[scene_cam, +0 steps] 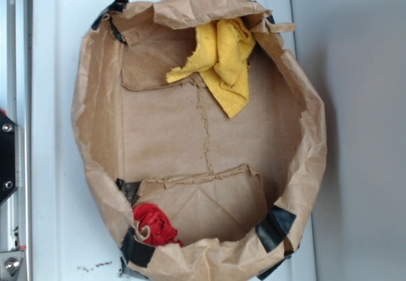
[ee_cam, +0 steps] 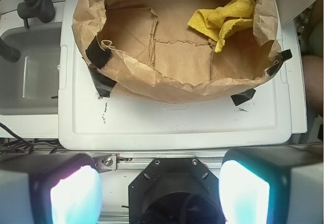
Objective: Grab the yellow cloth.
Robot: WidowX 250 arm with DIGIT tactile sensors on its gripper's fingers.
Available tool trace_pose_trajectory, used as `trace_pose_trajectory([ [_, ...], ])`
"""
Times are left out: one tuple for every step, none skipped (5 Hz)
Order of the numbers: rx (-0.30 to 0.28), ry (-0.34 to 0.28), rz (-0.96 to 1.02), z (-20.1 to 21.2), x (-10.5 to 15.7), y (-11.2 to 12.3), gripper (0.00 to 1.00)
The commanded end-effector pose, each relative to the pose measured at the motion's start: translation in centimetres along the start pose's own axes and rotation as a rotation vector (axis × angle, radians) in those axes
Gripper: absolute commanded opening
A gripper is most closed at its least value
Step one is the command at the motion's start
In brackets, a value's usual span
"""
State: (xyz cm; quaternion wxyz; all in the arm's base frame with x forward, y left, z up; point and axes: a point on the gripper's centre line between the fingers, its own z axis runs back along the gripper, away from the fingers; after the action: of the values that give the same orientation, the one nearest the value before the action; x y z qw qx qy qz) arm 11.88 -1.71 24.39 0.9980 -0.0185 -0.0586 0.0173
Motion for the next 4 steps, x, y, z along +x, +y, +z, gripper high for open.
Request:
trace_pose_trajectory([
  [0.0, 0.0, 0.0, 0.0, 0.0, 0.0, 1.0],
  [-0.019, -0.002, 0.025, -0.5, 3.1, 1.3, 1.0],
  [-0.047, -0.022, -0.047, -0.5, 6.1, 2.8, 1.0],
  [-0.047, -0.022, -0.047, -0.5, 6.1, 2.8, 1.0],
])
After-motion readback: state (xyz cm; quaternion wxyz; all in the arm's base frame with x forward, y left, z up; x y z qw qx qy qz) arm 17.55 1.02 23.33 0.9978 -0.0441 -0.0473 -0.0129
